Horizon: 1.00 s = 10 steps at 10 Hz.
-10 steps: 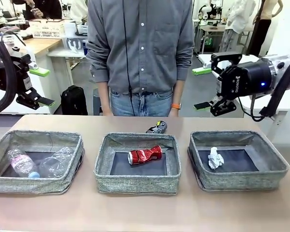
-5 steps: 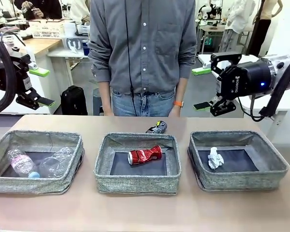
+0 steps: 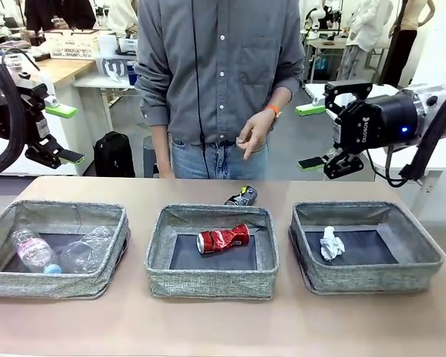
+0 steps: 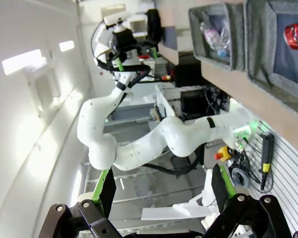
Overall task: Sort the waste into the appropriate baskets.
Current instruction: Pick up the waste item pointed out by the person.
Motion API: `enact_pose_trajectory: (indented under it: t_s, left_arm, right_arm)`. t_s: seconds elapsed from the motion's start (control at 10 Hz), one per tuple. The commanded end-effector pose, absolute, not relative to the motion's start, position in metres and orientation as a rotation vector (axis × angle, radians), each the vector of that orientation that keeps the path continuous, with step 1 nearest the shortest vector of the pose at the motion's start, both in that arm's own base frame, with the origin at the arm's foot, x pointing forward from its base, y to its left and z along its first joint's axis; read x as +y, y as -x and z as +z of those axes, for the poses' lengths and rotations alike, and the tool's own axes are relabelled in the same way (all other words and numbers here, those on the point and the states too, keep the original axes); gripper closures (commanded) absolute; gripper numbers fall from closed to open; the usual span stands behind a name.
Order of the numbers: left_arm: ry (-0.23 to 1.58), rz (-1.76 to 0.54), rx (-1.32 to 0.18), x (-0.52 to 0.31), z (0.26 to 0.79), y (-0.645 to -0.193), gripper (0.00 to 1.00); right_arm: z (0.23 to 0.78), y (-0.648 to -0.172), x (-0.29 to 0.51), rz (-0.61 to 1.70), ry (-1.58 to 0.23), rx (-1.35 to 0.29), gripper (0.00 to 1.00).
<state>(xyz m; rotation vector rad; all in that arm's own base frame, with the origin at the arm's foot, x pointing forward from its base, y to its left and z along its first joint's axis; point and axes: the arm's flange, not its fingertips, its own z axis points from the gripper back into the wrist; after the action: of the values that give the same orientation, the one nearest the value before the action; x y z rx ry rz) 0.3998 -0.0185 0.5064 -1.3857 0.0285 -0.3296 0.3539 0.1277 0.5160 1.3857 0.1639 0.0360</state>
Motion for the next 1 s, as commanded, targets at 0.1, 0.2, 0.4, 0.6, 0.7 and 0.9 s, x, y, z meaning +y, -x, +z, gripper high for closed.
enact_pose_trajectory:
  t_s: [0.1,0.2,0.4,0.6,0.7,0.9]
  left_arm:
    - [1.380,-0.330,0.033,-0.019,0.508,-0.398,0.00]
    - [1.380,-0.330,0.033,-0.019,0.508,-0.398,0.00]
    - [1.380,-0.330,0.033,-0.019,0.508,-0.398,0.00]
    - [1.380,-0.330,0.033,-0.019,0.508,-0.398,0.00]
    - [1.380,-0.330,0.033,-0.019,0.508,-0.398,0.00]
    - [1.380,-0.330,0.033,-0.019,0.508,-0.398,0.00]
  right_arm:
    - [0.522,-0.356,0.127,0.042,-1.412,0.155,0.00]
    - [0.522,-0.356,0.127,0.042,-1.412,0.155,0.00]
    - [0.522,-0.356,0.127,0.042,-1.412,0.155,0.00]
    - [0.522,-0.356,0.127,0.042,-1.412,0.155,0.00]
    - [0.516,-0.354,0.128,0.036,-1.386,0.164,0.00]
    - [0.527,-0.372,0.198,-0.294,-0.057,-0.088,0.00]
